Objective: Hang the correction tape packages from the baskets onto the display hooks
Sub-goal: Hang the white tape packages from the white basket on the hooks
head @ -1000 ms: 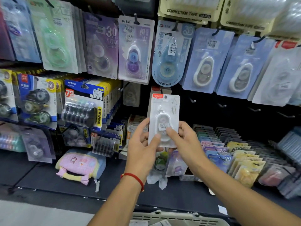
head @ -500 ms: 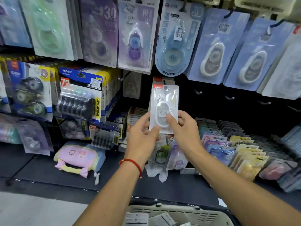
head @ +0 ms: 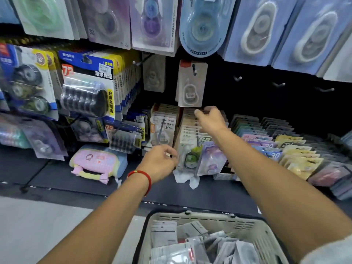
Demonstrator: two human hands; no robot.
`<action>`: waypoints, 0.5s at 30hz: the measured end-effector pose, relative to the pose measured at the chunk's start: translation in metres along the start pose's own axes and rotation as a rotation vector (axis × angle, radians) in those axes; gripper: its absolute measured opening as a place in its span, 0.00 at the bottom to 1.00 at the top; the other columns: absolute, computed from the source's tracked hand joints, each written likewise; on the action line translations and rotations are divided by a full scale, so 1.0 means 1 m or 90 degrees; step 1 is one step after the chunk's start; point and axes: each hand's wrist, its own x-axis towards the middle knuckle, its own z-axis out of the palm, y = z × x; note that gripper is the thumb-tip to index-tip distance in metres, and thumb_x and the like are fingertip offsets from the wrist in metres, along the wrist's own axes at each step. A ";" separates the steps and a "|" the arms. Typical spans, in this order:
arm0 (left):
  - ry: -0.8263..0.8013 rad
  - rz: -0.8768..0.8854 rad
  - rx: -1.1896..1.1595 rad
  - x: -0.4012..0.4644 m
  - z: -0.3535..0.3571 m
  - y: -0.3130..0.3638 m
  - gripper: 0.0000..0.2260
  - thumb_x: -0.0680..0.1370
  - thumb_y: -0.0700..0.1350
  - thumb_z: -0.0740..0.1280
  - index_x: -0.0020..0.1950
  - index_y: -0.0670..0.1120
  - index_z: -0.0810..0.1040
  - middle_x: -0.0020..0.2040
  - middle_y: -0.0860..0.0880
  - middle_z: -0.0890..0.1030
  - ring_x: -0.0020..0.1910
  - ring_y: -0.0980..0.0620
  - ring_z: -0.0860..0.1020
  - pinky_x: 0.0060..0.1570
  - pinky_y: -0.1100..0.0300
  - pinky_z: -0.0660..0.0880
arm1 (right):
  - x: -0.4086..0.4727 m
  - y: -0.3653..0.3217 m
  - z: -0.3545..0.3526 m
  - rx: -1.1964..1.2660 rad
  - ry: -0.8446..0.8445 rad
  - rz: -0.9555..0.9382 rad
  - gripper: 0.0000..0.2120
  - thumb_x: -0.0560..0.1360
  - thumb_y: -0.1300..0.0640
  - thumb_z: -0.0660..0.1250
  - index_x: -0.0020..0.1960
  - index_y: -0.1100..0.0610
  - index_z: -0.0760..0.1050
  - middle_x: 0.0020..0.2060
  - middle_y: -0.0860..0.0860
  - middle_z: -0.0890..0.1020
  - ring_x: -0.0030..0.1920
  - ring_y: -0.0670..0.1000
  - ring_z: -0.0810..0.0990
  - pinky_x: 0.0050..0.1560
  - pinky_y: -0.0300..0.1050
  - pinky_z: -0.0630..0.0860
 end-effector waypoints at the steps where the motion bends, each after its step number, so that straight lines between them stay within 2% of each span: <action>1: -0.055 -0.006 0.036 -0.004 -0.001 -0.005 0.07 0.81 0.38 0.68 0.50 0.50 0.79 0.42 0.47 0.82 0.36 0.50 0.79 0.38 0.57 0.78 | -0.014 0.011 -0.007 0.010 -0.013 -0.024 0.18 0.84 0.50 0.67 0.70 0.57 0.73 0.58 0.56 0.82 0.57 0.60 0.83 0.57 0.55 0.83; 3: -0.169 -0.011 0.129 -0.014 -0.003 -0.017 0.06 0.82 0.39 0.68 0.52 0.51 0.79 0.45 0.48 0.83 0.37 0.52 0.80 0.36 0.62 0.77 | -0.049 0.036 -0.025 0.000 -0.045 -0.068 0.05 0.84 0.55 0.66 0.58 0.53 0.78 0.48 0.54 0.84 0.46 0.56 0.86 0.43 0.46 0.84; 5: -0.284 -0.001 0.313 -0.029 -0.006 -0.031 0.05 0.82 0.46 0.69 0.57 0.54 0.79 0.44 0.54 0.83 0.38 0.57 0.80 0.36 0.68 0.74 | -0.086 0.065 -0.041 -0.046 -0.128 -0.083 0.06 0.84 0.57 0.65 0.50 0.52 0.79 0.42 0.55 0.86 0.37 0.52 0.84 0.37 0.49 0.82; 7: -0.389 -0.017 0.466 -0.044 -0.004 -0.046 0.12 0.82 0.50 0.69 0.65 0.53 0.79 0.46 0.55 0.82 0.44 0.55 0.81 0.41 0.66 0.75 | -0.119 0.097 -0.051 -0.117 -0.265 -0.071 0.07 0.84 0.59 0.65 0.49 0.55 0.79 0.39 0.52 0.86 0.35 0.49 0.84 0.39 0.49 0.81; 9: -0.436 -0.038 0.579 -0.057 0.003 -0.060 0.17 0.82 0.50 0.68 0.71 0.51 0.77 0.56 0.50 0.83 0.55 0.47 0.82 0.51 0.60 0.77 | -0.149 0.126 -0.051 -0.251 -0.405 -0.056 0.05 0.83 0.57 0.66 0.51 0.56 0.80 0.39 0.47 0.84 0.37 0.50 0.84 0.44 0.46 0.80; 11: -0.422 -0.029 0.648 -0.068 0.017 -0.078 0.19 0.83 0.50 0.68 0.73 0.51 0.75 0.66 0.49 0.81 0.64 0.47 0.79 0.56 0.63 0.70 | -0.177 0.151 -0.043 -0.426 -0.517 -0.053 0.04 0.81 0.54 0.66 0.48 0.49 0.78 0.40 0.42 0.82 0.45 0.52 0.83 0.46 0.42 0.74; 13: -0.399 -0.033 0.618 -0.081 0.038 -0.102 0.19 0.82 0.48 0.68 0.73 0.50 0.76 0.69 0.49 0.80 0.66 0.47 0.78 0.59 0.63 0.70 | -0.208 0.177 -0.027 -0.558 -0.566 -0.056 0.05 0.80 0.53 0.65 0.52 0.48 0.79 0.51 0.48 0.84 0.56 0.57 0.81 0.51 0.43 0.72; 15: -0.369 -0.055 0.542 -0.097 0.065 -0.131 0.19 0.82 0.47 0.69 0.73 0.50 0.76 0.70 0.47 0.79 0.67 0.47 0.77 0.65 0.59 0.73 | -0.240 0.203 -0.008 -0.626 -0.537 -0.082 0.12 0.79 0.54 0.64 0.61 0.53 0.79 0.63 0.55 0.82 0.63 0.59 0.80 0.57 0.48 0.75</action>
